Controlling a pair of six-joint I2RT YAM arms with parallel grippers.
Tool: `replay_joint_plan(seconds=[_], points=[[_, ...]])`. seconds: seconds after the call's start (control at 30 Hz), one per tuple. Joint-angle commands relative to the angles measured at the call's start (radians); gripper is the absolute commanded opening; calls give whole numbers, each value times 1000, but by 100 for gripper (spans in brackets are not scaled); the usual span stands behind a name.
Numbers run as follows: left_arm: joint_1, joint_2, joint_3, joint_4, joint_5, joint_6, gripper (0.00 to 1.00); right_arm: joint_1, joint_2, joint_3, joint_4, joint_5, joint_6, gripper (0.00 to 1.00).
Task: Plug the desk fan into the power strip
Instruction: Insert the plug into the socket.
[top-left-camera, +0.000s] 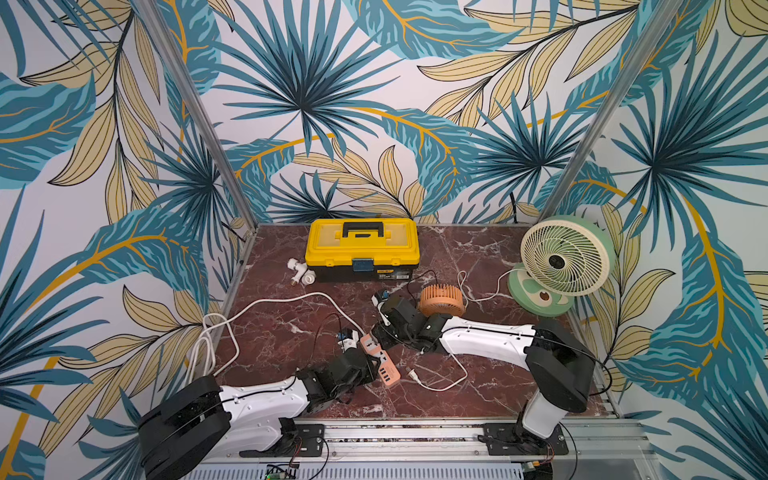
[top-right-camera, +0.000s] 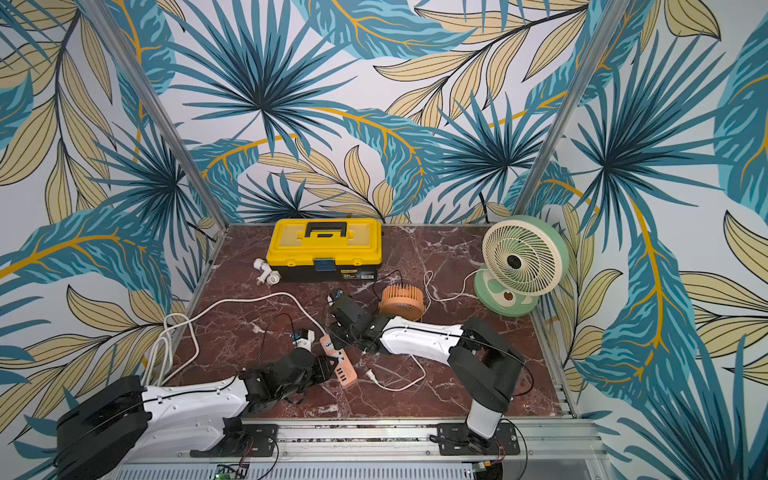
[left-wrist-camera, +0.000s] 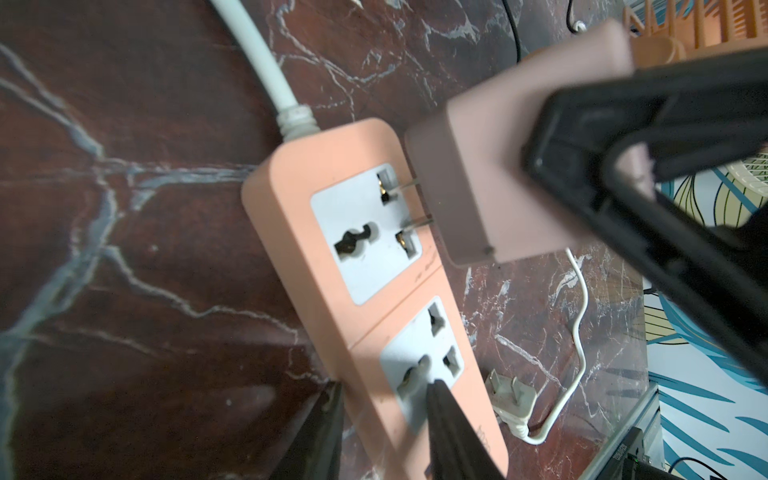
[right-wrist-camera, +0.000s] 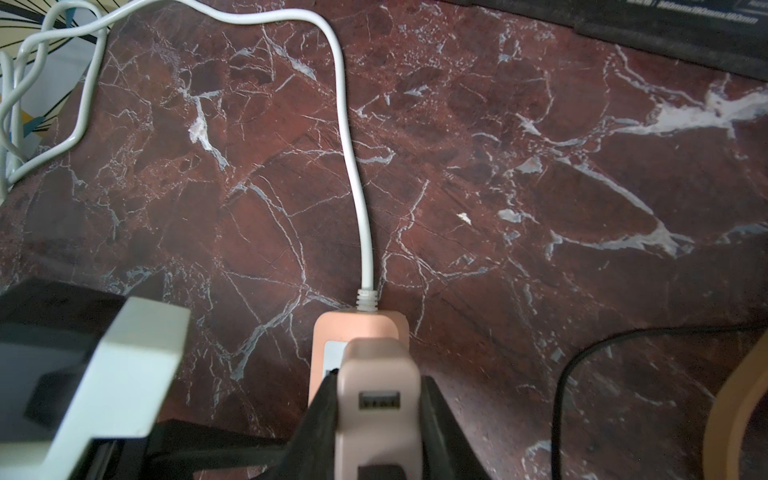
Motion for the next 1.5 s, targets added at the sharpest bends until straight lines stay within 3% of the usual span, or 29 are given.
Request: replay_joint_plan(seconds=[0.0, 0.7, 1.07, 1.47], points=[[1, 20, -46, -102, -28, 10, 36, 2, 1, -50, -6, -17, -1, 0], [1, 18, -63, -98, -36, 10, 35, 10, -28, -89, -14, -56, -11, 0], [1, 20, -67, -96, -41, 9, 35, 69, 70, -10, -167, 179, -31, 0], [1, 22, -76, -97, -49, 8, 34, 98, 183, -47, -128, 230, -8, 0]])
